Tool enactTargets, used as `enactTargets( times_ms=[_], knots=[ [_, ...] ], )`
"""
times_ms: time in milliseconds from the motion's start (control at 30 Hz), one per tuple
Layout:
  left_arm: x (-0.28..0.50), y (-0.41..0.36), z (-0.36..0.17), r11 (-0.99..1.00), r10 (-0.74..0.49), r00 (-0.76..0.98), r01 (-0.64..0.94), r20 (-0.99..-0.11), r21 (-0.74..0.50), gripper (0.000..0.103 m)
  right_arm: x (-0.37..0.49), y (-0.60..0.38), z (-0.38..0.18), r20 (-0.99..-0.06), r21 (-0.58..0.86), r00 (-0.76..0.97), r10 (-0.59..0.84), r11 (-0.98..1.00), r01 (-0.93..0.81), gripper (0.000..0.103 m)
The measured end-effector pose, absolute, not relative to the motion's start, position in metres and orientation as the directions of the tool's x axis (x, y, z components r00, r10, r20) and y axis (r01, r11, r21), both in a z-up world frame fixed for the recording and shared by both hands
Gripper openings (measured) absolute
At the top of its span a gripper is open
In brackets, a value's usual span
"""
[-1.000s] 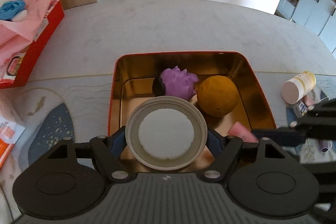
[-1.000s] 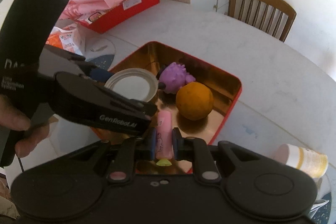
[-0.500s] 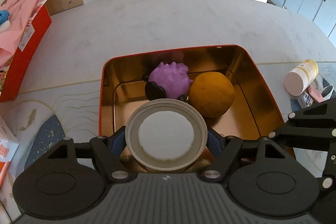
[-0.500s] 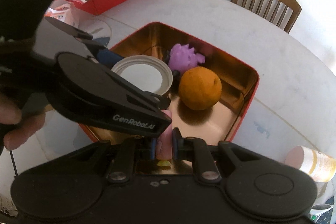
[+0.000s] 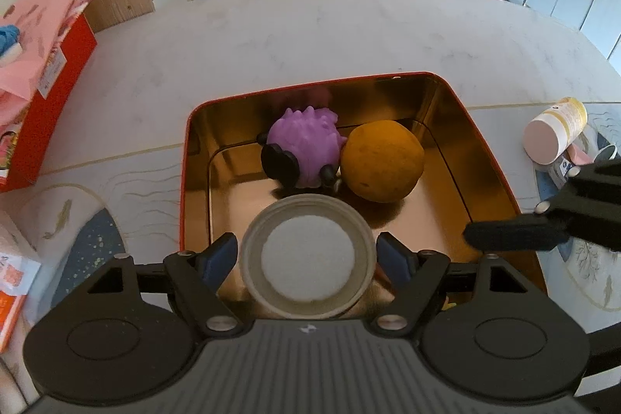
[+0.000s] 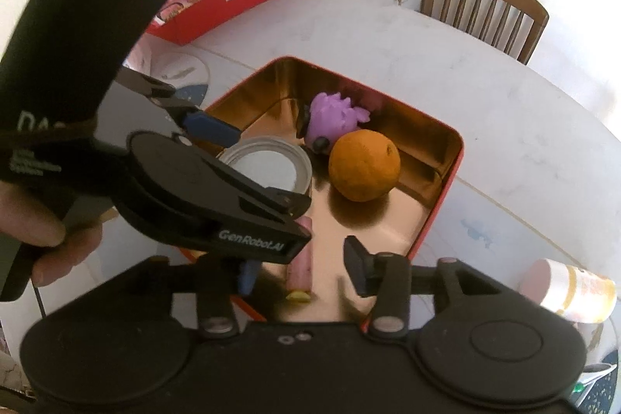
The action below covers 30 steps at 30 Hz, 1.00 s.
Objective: Organize rigid objects
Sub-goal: 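Withdraw both tools back toward the remaining items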
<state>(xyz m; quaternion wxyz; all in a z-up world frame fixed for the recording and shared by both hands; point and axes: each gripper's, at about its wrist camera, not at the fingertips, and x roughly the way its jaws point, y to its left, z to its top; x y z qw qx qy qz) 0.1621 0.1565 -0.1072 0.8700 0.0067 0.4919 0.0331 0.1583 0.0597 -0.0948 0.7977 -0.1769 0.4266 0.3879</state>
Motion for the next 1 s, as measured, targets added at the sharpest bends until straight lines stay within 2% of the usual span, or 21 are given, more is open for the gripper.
enactTargets(
  times_ms=[267, 700, 1000],
  knots=[
    [0.145, 0.152, -0.088, 0.997, 0.055, 0.552, -0.075, -0.832, 0.016, 0.080, 0.146, 0.033, -0.072, -0.783, 0.069, 0.355, 0.510, 0.639, -0.766, 0.057],
    [0.127, 0.108, -0.056, 0.995, 0.037, 0.635, -0.091, -0.772, -0.027, 0.083, 0.134, -0.040, -0.042, -0.716, 0.109, 0.406, 0.568, 0.666, -0.738, 0.081],
    [0.124, 0.054, -0.041, 0.996, 0.012, 0.672, -0.069, -0.740, -0.047, 0.083, 0.136, -0.104, -0.036, -0.690, 0.146, 0.429, 0.583, 0.693, -0.706, 0.085]
  ],
)
